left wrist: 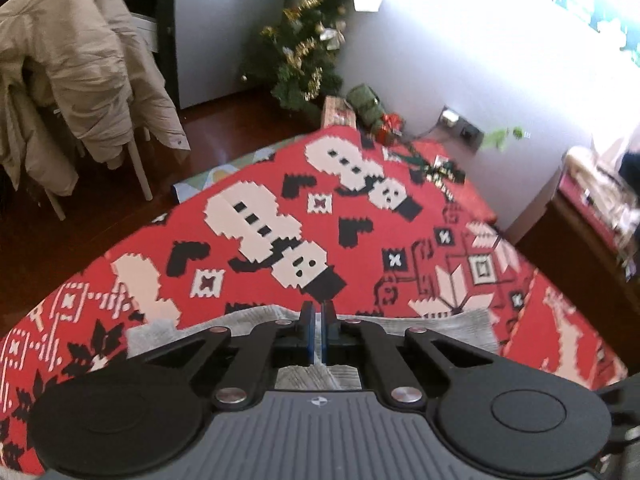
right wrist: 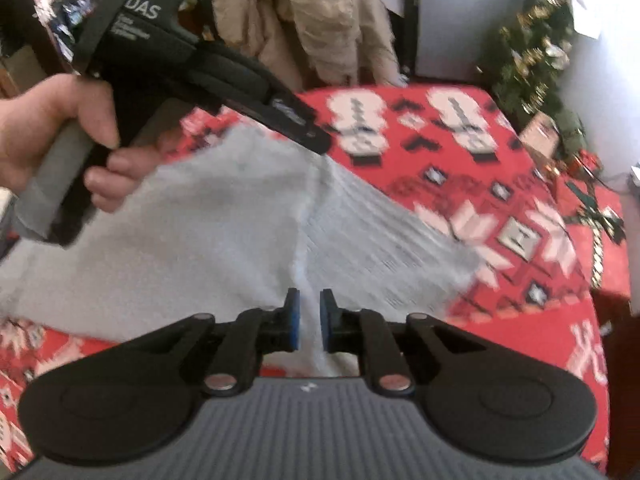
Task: Fold clothes
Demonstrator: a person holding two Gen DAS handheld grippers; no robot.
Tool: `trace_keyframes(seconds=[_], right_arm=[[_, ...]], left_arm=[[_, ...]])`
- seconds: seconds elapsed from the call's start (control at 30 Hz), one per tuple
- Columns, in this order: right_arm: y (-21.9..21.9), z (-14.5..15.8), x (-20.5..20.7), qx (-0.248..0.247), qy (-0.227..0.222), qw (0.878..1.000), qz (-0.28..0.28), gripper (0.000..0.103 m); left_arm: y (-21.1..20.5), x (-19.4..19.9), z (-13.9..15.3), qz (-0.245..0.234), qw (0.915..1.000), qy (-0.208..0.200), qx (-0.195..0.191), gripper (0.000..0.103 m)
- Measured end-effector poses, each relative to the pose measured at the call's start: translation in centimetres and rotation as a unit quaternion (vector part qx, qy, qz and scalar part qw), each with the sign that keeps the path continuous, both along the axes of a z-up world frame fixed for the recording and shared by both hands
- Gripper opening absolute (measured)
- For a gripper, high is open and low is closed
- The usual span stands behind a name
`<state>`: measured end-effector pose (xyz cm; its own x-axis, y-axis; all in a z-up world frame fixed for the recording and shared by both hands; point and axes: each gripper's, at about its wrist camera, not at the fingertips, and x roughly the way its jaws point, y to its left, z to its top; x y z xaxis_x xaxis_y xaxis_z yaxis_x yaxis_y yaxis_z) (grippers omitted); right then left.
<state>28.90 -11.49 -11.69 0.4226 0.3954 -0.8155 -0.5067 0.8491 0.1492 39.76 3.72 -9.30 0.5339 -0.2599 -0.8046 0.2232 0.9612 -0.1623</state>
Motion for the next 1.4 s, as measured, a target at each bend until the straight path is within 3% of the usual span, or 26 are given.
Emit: trace_keyframes(seconds=[0.13,0.27,0.43,0.63,0.8,0.87,0.97,1.03,1.17,1.27,1.4], right_arm=[[2.9,-1.5,1.2,-0.001,0.010,1.000,0.010,0.007],[2.1,-3.7,3.0,0.006,0.022,0.999,-0.031,0.000],[1.9,-2.9,3.0,0.002,0.010,0.998,-0.057,0.004],[3.7,-1.3,3.0,-0.002,-0.003,1.000,-0.018,0.004],[5.6,-2.5,5.6,-0.038,0.010,0.999,-0.007,0.003],[5.7,-1.6,6.3,-0.040,0.000,0.999,0.005,0.004],[6.3,0.1,6.9,-0.041,-0.018,0.999,0.031,0.011],[8.1,1.6,6.5,-0.041,-0.026,0.995,0.087,0.011],[13.5,3.5,4.8,-0.047,-0.041,0.976,0.207,0.011],[18.4,3.8,3.2,-0.040,-0.042,0.958,0.281,0.012],[24.7,3.4,0.4,-0.031,-0.039,0.936,0.349,0.012]], left_arm=[[1.6,-2.2,0.3,0.018,0.9995,0.023,-0.014,0.003],[3.3,-5.0,0.1,0.043,0.9978,0.046,-0.023,0.003],[5.2,-10.1,-0.2,0.101,0.9925,0.068,-0.009,0.003],[7.6,-16.8,0.2,0.195,0.9766,0.092,0.004,0.003],[10.5,-22.5,0.7,0.285,0.9509,0.116,0.032,0.005],[11.8,-24.8,1.3,0.323,0.9382,0.118,0.041,0.007],[14.0,-28.4,2.1,0.386,0.9138,0.118,0.048,0.007],[15.4,-30.6,2.5,0.428,0.8957,0.111,0.050,0.007],[17.4,-33.9,1.9,0.498,0.8600,0.101,0.041,0.015],[18.1,-35.5,1.2,0.531,0.8426,0.087,0.024,0.025],[18.6,-36.5,-0.3,0.556,0.8272,0.082,0.000,0.026]])
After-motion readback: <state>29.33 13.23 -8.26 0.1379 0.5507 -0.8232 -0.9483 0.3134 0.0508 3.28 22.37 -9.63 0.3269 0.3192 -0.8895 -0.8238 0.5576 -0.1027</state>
